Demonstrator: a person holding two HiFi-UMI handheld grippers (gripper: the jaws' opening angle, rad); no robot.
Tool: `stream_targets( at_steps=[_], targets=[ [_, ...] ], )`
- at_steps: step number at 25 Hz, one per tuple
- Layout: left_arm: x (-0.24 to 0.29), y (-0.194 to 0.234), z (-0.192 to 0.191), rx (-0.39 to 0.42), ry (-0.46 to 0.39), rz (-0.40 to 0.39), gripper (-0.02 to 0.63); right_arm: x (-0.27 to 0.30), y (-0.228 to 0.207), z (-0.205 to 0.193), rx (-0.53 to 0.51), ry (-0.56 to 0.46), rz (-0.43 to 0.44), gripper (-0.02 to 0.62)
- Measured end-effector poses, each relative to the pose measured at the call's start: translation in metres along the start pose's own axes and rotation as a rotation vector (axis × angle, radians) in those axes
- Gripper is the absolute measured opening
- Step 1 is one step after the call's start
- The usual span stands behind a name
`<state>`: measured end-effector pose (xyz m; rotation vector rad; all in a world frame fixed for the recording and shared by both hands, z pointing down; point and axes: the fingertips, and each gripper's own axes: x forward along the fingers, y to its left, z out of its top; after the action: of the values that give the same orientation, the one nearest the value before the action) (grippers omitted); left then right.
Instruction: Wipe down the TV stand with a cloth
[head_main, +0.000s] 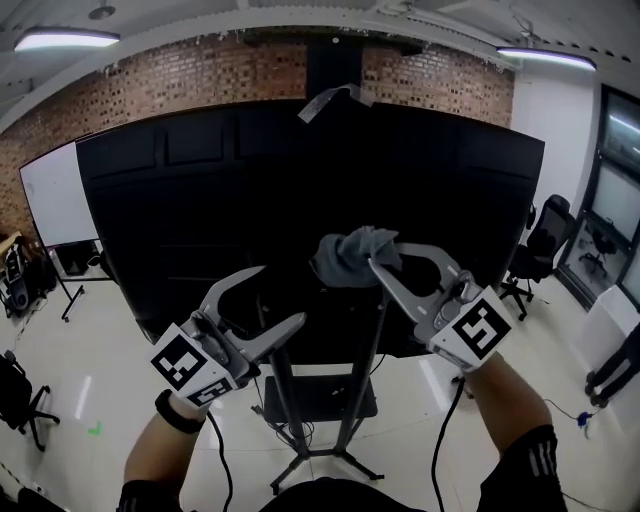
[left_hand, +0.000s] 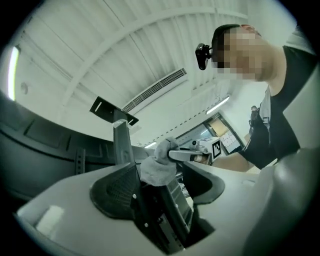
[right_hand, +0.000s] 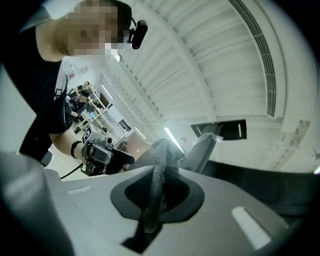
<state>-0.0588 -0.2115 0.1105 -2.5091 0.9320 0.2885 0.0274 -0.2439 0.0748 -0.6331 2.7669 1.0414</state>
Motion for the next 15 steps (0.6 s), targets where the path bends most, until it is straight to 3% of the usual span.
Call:
stream_targets(
  at_steps=[5,10,15],
  targets=[
    [0.030,0.025,0.043,0.040,-0.026,0.015,0.316,0.028,-0.053,0.043,-0.163,-0.023,-0.032,0.017],
    [0.066,0.041,0.081,0.153,-0.008,0.025,0.316,0.061,-0.090,0.079,-0.313,0.009,-0.076,0.017],
    [0.099,0.067,0.122,0.149,-0.019,0.024,0.316,0.095,-0.131,0.113,-0.455,0.081,-0.132,0.017]
  ],
)
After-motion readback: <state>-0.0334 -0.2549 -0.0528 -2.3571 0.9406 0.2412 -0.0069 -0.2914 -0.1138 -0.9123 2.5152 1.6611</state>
